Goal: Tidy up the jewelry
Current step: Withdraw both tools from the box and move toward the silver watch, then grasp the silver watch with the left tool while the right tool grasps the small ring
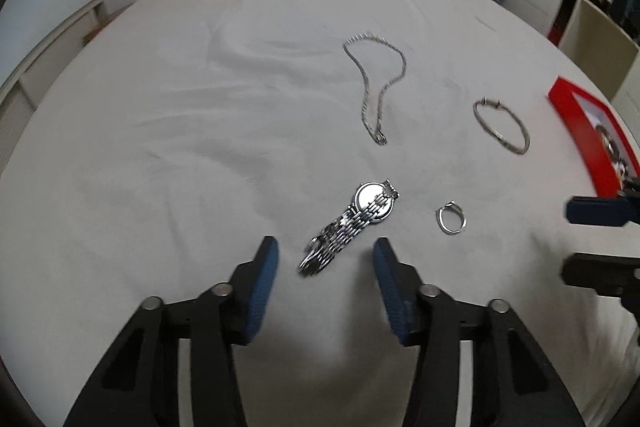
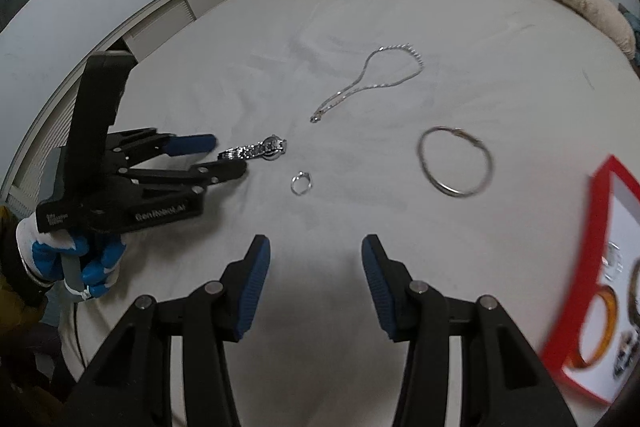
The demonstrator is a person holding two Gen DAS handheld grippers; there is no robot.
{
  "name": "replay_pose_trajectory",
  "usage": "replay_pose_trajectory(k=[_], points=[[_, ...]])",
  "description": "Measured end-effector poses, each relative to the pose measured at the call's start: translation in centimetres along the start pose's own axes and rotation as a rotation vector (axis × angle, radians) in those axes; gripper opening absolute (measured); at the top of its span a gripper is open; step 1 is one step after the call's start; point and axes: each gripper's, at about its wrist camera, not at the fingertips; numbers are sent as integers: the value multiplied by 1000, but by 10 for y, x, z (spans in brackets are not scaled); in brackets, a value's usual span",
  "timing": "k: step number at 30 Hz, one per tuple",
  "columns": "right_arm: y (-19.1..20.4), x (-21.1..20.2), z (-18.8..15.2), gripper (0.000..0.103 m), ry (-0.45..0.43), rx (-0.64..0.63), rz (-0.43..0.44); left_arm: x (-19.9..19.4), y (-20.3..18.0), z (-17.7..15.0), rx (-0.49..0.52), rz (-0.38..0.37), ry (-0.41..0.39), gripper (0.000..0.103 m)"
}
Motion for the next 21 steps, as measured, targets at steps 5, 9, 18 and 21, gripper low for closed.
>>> replay_pose_trajectory(k=[5, 9, 18, 21], points=[[2, 32, 12, 39, 20, -8, 22, 8, 4, 2, 24, -34, -21, 33], [5, 48, 19, 38, 26, -20, 33, 9, 16, 4, 9, -58, -29, 14], [15, 68, 27, 26, 27, -67, 12, 8, 26, 3, -41, -93, -51, 9], [21, 72, 30, 19, 35, -88, 0, 7, 29, 2, -58, -91, -55, 9]])
Point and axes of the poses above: each gripper's, at about its wrist camera, not at the fingertips, and x roughly the way its jaws point, y to its left, z to its top, and after that the axes turned 1 degree about z, right-handed
